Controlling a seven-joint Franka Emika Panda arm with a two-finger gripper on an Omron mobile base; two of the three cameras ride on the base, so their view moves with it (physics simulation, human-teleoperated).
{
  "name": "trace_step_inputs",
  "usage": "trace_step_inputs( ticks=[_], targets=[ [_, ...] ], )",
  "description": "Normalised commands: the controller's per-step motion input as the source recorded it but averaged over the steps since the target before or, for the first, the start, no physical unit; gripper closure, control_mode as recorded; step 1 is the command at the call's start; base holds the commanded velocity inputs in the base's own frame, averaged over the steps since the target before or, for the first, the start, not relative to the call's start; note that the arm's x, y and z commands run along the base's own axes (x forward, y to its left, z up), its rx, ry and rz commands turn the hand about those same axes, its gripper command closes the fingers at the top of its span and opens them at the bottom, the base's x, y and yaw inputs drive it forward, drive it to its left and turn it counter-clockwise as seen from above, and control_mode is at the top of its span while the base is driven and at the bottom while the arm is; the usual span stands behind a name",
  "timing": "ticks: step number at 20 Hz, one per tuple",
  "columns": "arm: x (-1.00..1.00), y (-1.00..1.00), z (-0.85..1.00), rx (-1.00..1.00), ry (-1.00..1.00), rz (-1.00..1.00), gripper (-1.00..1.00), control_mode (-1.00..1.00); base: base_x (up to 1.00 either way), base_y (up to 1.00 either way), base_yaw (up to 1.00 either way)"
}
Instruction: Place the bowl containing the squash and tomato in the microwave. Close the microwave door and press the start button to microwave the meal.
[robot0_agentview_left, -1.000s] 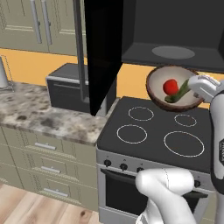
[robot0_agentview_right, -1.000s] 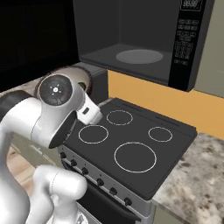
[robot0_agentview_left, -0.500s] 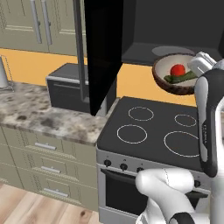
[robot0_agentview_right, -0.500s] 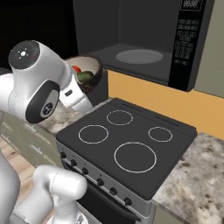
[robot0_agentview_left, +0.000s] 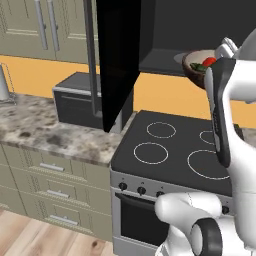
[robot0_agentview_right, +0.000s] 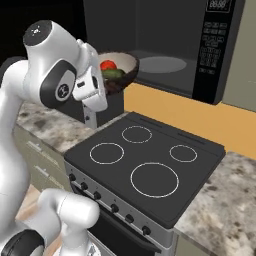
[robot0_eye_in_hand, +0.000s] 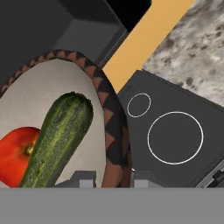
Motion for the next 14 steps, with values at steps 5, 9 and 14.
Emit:
trace_step_inputs(
  ticks=[5,9,14],
  targets=[
    [0.76,-0.18,0.01,0.03,0.00,-0.14,1.00,-1.00,0.00,0.00,0.00],
    [0.75,-0.16,0.00,0.00,0.00,-0.04,1.00,-1.00,0.00,0.00,0.00],
    [0.67,-0.21,0.00,0.00,0.00,0.00,1.00,-1.00,0.00,0.00,0.00]
  ],
)
